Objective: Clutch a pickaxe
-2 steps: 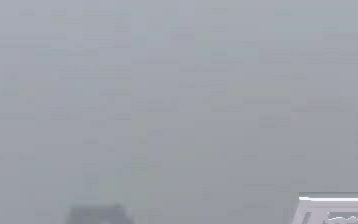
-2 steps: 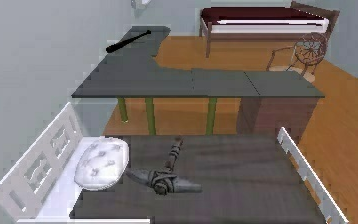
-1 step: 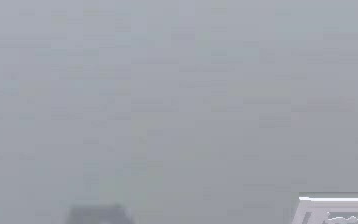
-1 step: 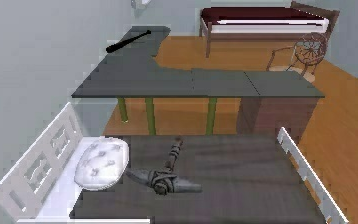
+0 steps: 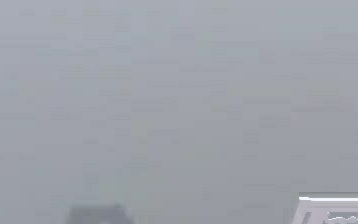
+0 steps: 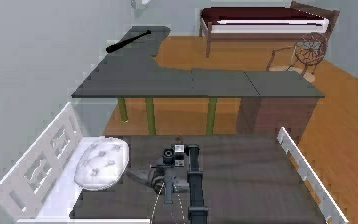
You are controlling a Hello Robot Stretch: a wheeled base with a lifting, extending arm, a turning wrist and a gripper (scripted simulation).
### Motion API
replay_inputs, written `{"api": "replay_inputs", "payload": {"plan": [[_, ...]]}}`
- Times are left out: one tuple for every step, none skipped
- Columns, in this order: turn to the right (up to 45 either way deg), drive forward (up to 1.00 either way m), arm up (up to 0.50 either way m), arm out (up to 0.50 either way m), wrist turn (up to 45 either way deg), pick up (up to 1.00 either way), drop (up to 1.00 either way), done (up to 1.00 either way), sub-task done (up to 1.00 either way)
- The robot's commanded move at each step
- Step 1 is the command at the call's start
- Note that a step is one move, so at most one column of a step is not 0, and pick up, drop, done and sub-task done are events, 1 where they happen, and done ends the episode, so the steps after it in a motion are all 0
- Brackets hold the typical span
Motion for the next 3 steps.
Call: {"api": "replay_inputs", "payload": {"plan": [[0.0,0.00,0.00,0.00,45.0,0.00,0.00,0.00,0.00],[0.0,0.00,0.00,0.00,45.0,0.00,0.00,0.00,0.00],[0.0,0.00,0.00,0.00,45.0,0.00,0.00,0.00,0.00]]}}
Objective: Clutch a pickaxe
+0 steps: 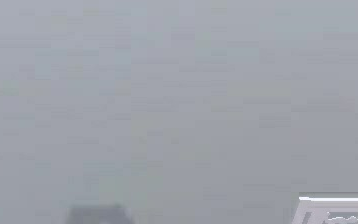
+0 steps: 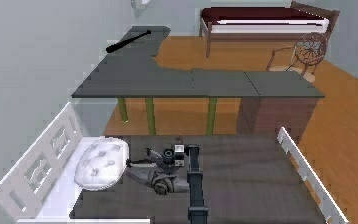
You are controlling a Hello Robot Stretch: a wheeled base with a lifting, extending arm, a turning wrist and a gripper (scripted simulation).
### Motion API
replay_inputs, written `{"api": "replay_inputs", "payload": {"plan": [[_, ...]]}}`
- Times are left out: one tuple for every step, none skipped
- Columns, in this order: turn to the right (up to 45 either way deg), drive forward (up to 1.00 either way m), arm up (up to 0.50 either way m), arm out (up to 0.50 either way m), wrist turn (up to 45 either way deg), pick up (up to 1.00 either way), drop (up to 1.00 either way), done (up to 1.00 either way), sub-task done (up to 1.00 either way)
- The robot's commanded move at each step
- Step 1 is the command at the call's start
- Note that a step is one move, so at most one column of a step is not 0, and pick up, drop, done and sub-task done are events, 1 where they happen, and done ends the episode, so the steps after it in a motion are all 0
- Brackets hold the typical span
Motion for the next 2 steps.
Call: {"api": "replay_inputs", "payload": {"plan": [[0.0,0.00,0.00,0.00,27.0,0.00,0.00,0.00,0.00],[0.0,0.00,0.00,0.00,3.0,0.00,0.00,0.00,0.00]]}}
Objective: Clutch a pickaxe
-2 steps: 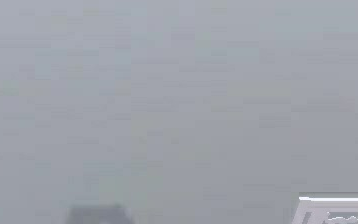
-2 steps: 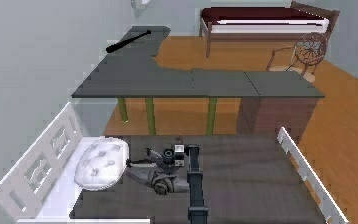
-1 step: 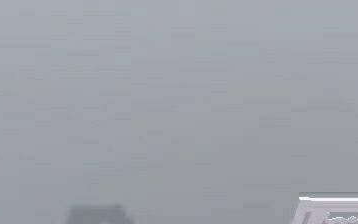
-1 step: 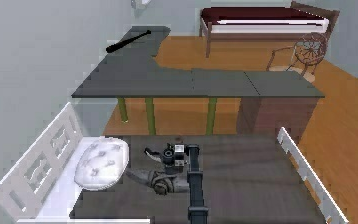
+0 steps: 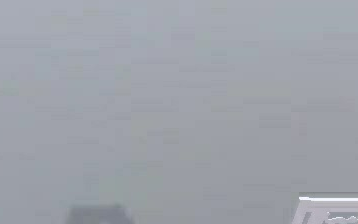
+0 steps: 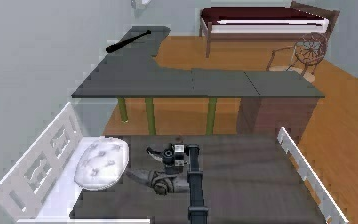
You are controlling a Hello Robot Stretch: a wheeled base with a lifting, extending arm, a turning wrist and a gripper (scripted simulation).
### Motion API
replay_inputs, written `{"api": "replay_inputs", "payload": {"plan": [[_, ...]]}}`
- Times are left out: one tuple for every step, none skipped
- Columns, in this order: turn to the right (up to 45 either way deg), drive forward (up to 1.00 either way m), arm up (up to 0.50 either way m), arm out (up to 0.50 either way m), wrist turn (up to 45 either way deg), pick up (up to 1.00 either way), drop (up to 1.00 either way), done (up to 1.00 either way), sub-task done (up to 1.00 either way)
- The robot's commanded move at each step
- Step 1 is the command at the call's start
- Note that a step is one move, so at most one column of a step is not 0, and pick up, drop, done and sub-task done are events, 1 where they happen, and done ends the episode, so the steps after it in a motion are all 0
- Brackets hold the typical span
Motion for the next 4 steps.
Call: {"api": "replay_inputs", "payload": {"plan": [[0.0,0.00,-0.30,0.00,0.0,0.00,0.00,0.00,0.00],[0.0,0.00,0.00,0.00,0.0,1.00,0.00,0.00,0.00],[0.0,0.00,0.10,0.00,0.0,0.00,0.00,0.00,0.00],[0.0,0.00,0.00,0.00,0.0,0.00,0.00,1.00,0.00]]}}
